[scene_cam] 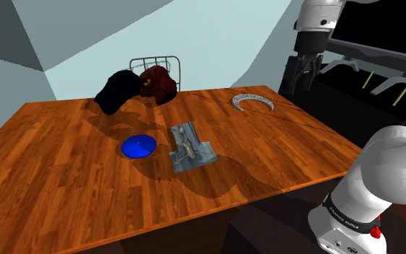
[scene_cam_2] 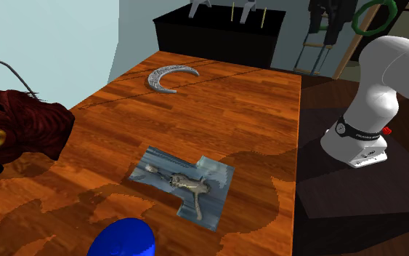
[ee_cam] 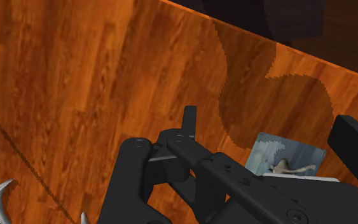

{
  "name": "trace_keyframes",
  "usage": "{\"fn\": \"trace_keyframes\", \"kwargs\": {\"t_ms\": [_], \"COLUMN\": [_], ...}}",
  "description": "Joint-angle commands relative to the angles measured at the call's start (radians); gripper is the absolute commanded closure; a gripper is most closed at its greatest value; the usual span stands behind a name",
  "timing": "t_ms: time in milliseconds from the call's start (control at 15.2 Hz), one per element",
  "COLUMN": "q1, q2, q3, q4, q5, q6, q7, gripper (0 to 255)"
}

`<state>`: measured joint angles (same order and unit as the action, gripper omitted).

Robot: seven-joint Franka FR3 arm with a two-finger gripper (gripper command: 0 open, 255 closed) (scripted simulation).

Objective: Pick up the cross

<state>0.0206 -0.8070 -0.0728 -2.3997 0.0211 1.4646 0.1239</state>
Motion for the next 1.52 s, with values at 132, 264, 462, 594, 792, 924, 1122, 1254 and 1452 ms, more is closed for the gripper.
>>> {"fn": "trace_keyframes", "kwargs": {"t_ms": [132, 264, 462, 594, 792, 924, 1122, 1254, 1452], "q1": [-0.002, -0.002, 0.004, 0.013, 0.037, 0.063, 0.115, 0.158, 0.225], "q2": [0.016, 0.041, 0.093, 0.138, 0.221, 0.286, 0.396, 0.477, 0.608], "q3": [-0.024, -0.049, -0.085, -0.11, -0.15, -0.18, -0.23, -0.266, -0.316], "q4": [-0.051, -0.097, -0.154, -0.183, -0.213, -0.223, -0.22, -0.205, -0.16], "q5": [0.024, 0.05, 0.096, 0.134, 0.204, 0.263, 0.38, 0.48, 0.668], "q6": [0.09, 0.182, 0.322, 0.416, 0.555, 0.645, 0.767, 0.834, 0.901], "q7": [-0.009, -0.022, -0.048, -0.072, -0.121, -0.165, -0.251, -0.327, -0.468], "gripper": [0, 0, 0, 0, 0, 0, 0, 0, 0]}}
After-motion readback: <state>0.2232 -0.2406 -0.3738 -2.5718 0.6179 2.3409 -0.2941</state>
